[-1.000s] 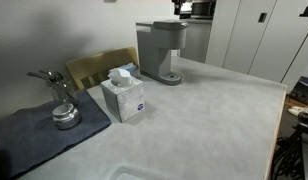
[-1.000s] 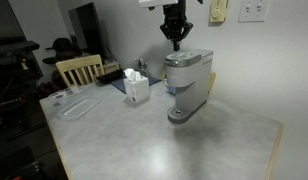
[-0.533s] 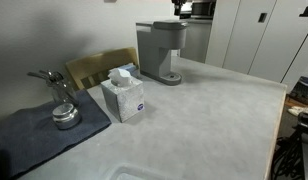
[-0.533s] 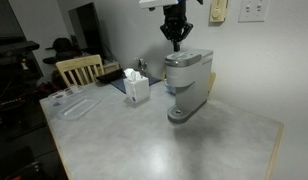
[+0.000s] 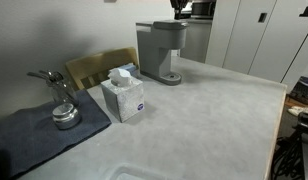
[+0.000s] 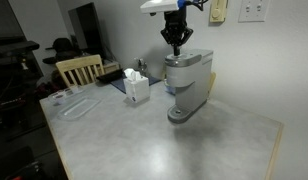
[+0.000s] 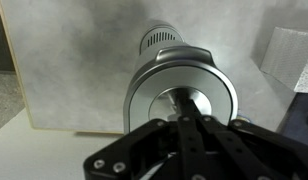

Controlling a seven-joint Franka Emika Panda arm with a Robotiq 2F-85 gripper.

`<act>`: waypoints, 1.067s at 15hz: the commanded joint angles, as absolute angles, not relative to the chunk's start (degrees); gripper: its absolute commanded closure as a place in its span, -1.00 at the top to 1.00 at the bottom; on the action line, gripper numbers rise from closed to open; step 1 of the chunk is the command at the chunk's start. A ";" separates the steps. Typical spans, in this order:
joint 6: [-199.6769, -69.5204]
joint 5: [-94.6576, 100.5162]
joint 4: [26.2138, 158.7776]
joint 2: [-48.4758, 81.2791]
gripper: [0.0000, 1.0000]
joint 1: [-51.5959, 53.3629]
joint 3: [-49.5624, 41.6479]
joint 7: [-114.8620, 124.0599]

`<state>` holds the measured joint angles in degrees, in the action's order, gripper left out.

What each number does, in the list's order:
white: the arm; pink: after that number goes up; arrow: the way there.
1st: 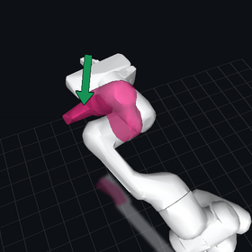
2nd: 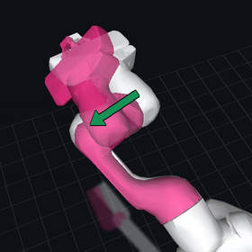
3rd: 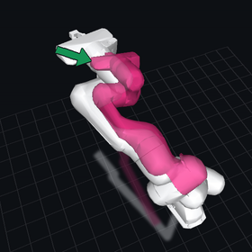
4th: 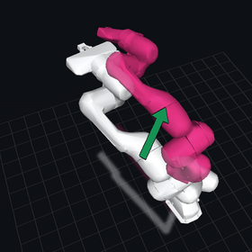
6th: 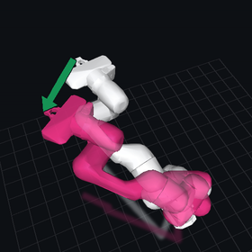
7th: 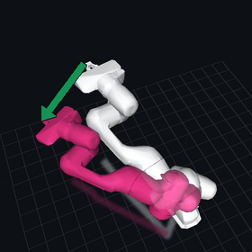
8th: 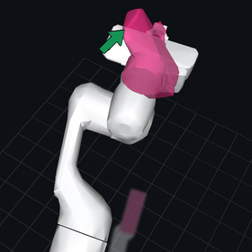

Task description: Press the top of the coffee maker

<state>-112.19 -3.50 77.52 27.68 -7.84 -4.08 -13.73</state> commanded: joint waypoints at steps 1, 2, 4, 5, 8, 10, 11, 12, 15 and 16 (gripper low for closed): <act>-110.86 -3.00 77.11 28.54 -1.00 -8.69 -3.55 -13.78; -110.81 -2.96 77.17 28.59 -1.00 -8.72 -3.56 -13.79; -110.80 -2.99 77.17 28.55 -1.00 -8.76 -3.56 -13.79; -110.75 -3.00 77.12 28.58 -1.00 -8.77 -3.56 -13.80; -110.77 -3.08 77.43 28.49 -1.00 -8.77 -3.51 -13.85; -110.92 -3.22 78.02 28.26 -1.00 -8.79 -3.45 -13.90; -110.84 -3.36 78.31 28.18 -1.00 -8.82 -3.38 -13.98; -110.91 -3.35 78.66 28.10 -1.00 -8.80 -3.36 -14.05; -110.99 -3.19 79.11 28.16 -1.00 -8.71 -3.36 -14.10; -111.02 -3.20 79.17 28.16 -1.00 -8.71 -3.35 -14.13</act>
<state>-112.06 -3.49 77.66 28.04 -7.93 -4.08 -13.73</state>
